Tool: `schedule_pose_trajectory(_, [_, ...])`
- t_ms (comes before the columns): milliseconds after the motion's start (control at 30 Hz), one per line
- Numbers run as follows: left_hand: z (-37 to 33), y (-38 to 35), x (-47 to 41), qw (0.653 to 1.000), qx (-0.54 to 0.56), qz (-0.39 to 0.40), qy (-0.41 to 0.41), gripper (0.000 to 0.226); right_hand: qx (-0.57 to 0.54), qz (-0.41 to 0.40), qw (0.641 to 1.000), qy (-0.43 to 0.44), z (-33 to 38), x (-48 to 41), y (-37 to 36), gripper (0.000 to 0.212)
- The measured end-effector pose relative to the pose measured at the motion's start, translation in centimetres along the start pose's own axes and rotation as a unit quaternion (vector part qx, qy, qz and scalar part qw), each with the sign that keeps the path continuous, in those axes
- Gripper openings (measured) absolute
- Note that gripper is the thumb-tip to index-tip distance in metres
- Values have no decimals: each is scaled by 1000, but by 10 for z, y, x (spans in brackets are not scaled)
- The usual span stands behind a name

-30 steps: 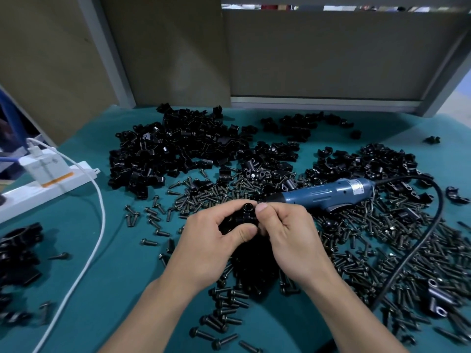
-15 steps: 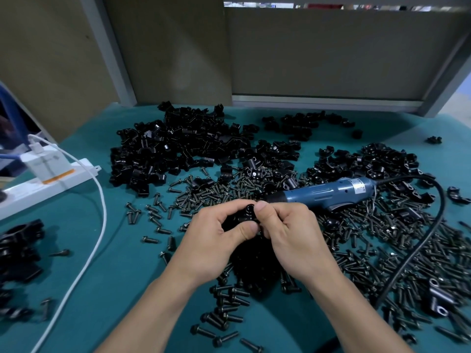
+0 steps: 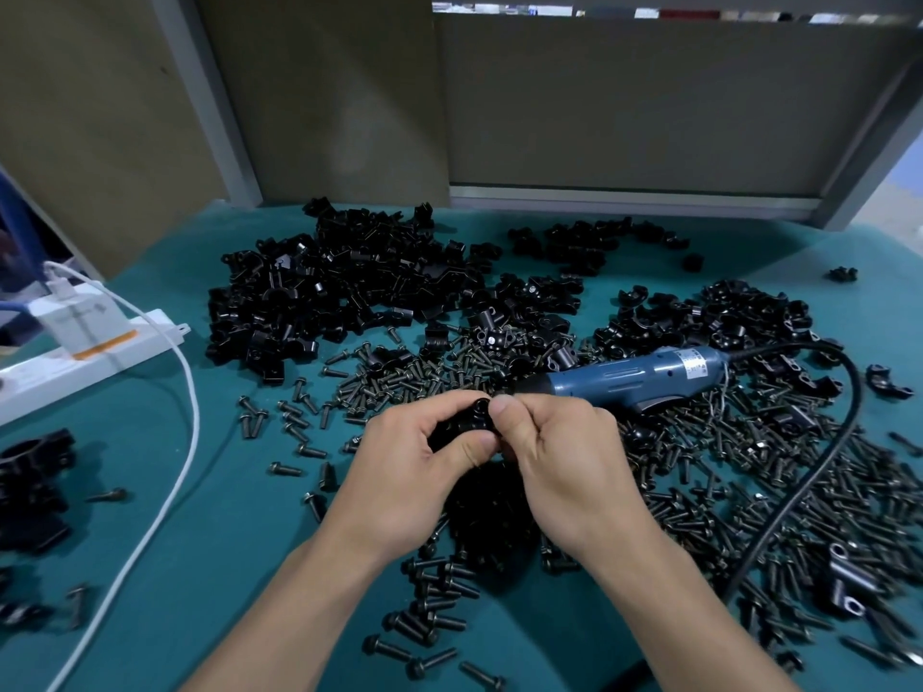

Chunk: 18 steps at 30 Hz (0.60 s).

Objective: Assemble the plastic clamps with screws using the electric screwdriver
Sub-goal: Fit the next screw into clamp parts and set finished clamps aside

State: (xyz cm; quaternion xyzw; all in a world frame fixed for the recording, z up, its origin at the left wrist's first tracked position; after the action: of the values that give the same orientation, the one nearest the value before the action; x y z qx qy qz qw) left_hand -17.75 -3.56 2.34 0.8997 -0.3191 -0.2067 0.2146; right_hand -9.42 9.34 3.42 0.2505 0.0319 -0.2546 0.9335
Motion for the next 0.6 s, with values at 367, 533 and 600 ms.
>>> schedule_pose_trajectory(367, [-5, 1, 1, 1000, 22, -2, -18, 19, -12, 11, 1000, -2, 5, 2, 3, 46])
schedule_pose_trajectory(533, [-4, 2, -2, 999, 29, -2, -16, 15, -33, 0, 999, 19, 10, 7, 9, 22])
schedule_pose_trajectory(600, [-1, 0, 0, 1000, 25, 5, -1, 24, -27, -4, 999, 16, 9, 6, 7, 29])
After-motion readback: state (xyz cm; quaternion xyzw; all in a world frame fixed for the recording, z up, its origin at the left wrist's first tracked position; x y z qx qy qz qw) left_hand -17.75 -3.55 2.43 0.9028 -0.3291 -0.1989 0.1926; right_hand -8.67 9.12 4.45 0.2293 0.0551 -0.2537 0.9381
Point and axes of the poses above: each hand's wrist, its own x-axis away from the middle knuckle, its own y-axis out of the back of the hand, z = x × y, the point moved 7 cm from there along -x, towards the middle knuckle, and after that the axes turned 6 degrees about -x, right-handed, at the moved point
